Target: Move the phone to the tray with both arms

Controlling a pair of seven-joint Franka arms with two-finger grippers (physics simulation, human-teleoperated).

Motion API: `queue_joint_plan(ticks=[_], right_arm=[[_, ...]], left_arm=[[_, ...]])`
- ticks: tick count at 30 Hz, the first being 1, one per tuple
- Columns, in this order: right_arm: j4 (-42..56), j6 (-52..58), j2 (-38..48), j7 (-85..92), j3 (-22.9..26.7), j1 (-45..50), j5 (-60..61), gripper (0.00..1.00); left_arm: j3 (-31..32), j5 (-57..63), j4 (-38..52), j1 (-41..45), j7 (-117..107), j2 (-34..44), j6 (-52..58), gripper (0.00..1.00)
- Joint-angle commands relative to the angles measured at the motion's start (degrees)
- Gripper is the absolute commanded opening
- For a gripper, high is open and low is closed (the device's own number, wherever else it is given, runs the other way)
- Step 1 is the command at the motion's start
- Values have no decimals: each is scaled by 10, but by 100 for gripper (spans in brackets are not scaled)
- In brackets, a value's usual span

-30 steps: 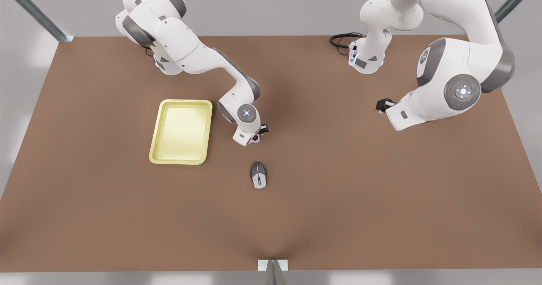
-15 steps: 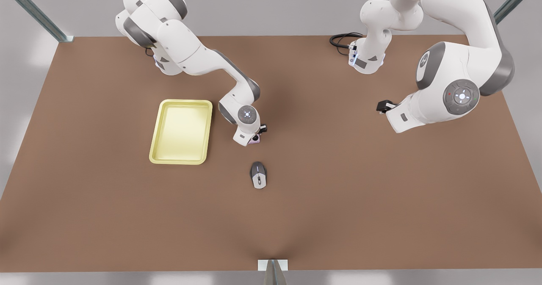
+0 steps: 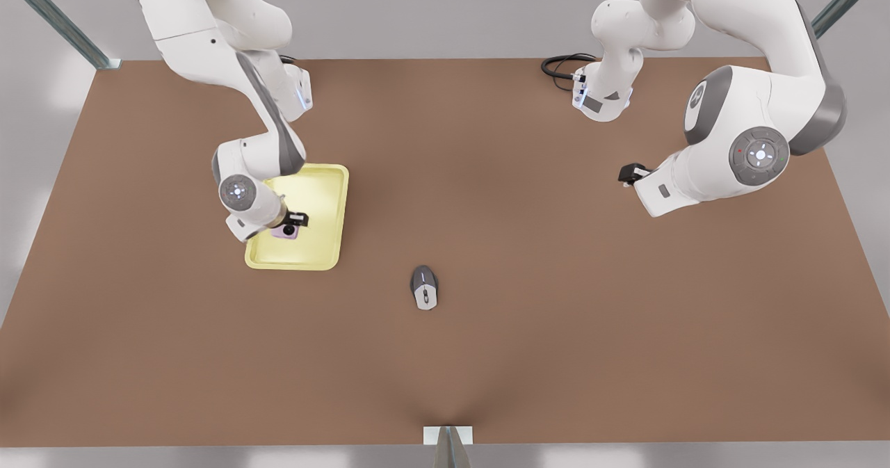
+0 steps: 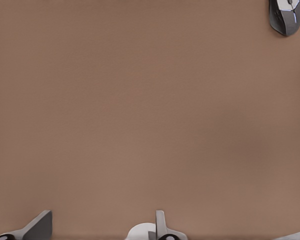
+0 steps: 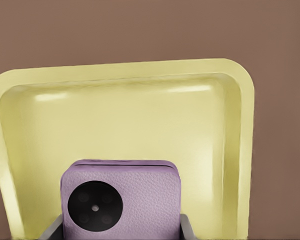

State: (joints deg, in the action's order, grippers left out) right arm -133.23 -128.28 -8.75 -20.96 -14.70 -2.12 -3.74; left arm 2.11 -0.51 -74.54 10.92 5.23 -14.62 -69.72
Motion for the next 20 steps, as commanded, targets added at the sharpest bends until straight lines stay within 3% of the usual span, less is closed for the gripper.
queue_joint_plan(ticks=[1,2,7,10,12,14,15,16,20], right_arm=[[-35,-7,19,225,-1,6,21,90],[-42,-4,19,225,-2,7,22,100],[-14,14,18,224,-10,5,38,100],[219,203,14,217,-2,-3,32,100],[393,330,0,222,28,-3,29,100],[399,390,29,216,39,-5,16,100],[433,416,2,201,49,7,4,100],[545,484,-69,186,49,15,-2,100],[559,460,-70,186,50,15,-2,100]], left_arm=[[-2,4,2,0,2,0,0,100],[-3,5,2,0,4,0,0,100],[-3,5,2,0,1,0,1,100],[-3,5,2,0,1,0,2,100],[-3,5,2,0,0,1,5,100],[-3,6,2,0,0,1,6,100],[-3,6,3,0,0,1,6,100],[-3,6,2,0,0,1,6,100],[-2,6,2,0,0,1,7,100]])
